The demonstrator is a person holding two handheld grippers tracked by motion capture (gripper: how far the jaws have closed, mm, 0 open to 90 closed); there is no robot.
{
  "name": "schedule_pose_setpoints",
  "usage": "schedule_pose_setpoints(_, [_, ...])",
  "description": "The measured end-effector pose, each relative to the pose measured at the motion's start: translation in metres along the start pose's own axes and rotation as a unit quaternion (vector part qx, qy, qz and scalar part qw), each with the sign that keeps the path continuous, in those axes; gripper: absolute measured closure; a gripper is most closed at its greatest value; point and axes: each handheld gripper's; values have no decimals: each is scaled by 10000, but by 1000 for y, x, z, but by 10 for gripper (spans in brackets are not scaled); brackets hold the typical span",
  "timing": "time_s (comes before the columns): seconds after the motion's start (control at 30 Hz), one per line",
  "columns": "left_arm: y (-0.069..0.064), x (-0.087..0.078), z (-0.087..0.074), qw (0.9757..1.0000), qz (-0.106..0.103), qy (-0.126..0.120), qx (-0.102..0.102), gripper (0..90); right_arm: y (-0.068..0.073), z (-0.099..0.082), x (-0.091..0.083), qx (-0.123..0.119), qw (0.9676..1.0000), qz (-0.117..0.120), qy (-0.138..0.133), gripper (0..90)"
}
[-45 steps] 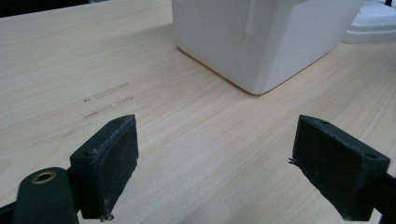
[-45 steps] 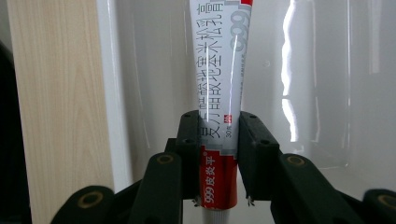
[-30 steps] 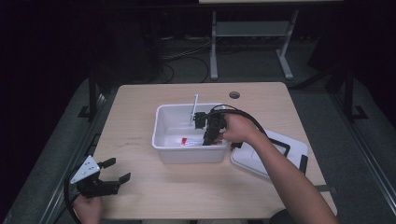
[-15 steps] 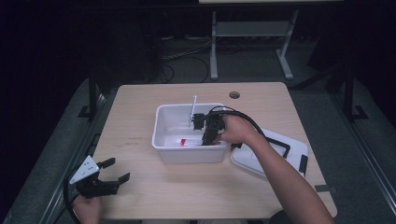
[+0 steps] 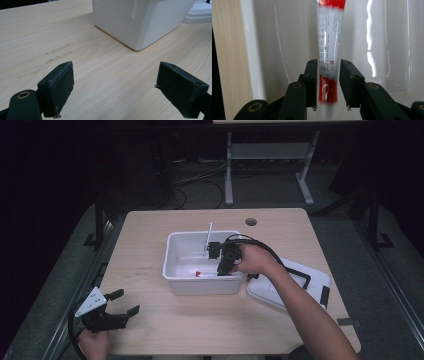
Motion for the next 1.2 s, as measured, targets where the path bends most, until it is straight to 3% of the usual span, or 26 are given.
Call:
schedule_pose_setpoints(0.2, [0,0,0,10000,1,8,3,135,3,-2,-10,30,9999,-118,-31,636])
schedule_pose_setpoints(0.4, [0,0,0,10000,-1,10,2,135,3,-9,-29,85,9994,-198,-276,634])
schedule_pose_setpoints(0.7, [-1,1,0,10000,-3,10,-2,135,7,-21,-53,179,9987,-339,-329,607])
schedule_pose_setpoints(1.2, [-2,2,1,10000,-8,6,19,135,15,-61,-90,487,9954,-530,-637,574])
Point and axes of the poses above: each handheld gripper's, and its own axes: x roughly forward along the jaws, z roughly out of its top, y roughly to its left, and after that the axes turned 11 degrees about y, right-handed
